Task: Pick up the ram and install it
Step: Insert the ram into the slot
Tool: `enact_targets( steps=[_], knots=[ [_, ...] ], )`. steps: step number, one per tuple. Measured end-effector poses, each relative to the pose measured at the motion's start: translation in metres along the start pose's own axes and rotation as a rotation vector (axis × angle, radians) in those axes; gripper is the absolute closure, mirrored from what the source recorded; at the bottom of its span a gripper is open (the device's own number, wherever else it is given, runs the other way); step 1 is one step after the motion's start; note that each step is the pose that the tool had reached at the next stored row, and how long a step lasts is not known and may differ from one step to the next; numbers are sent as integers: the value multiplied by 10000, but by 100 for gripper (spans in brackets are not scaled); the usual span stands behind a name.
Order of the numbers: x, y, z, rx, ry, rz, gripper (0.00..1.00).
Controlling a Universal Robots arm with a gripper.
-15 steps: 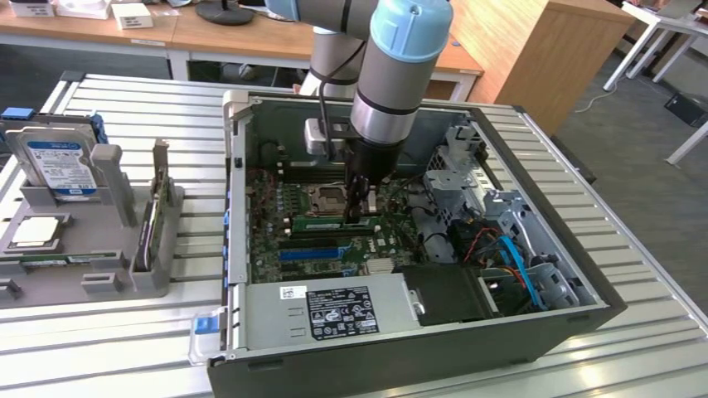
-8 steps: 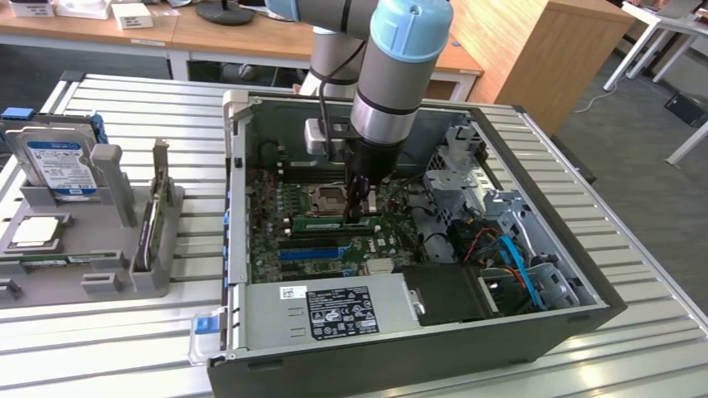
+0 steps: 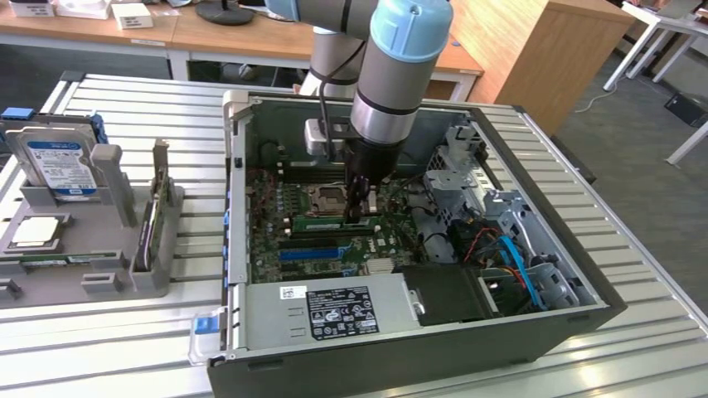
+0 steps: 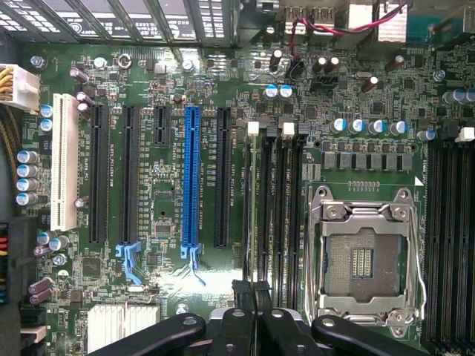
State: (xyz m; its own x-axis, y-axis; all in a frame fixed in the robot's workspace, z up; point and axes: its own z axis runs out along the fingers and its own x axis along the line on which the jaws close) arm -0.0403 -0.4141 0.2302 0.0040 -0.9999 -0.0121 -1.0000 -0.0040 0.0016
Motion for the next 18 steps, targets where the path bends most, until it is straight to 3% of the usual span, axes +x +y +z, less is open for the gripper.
enact_targets(
  steps=[18],
  knots=[
    [0,0,39,0,-1,0,87]
  ],
)
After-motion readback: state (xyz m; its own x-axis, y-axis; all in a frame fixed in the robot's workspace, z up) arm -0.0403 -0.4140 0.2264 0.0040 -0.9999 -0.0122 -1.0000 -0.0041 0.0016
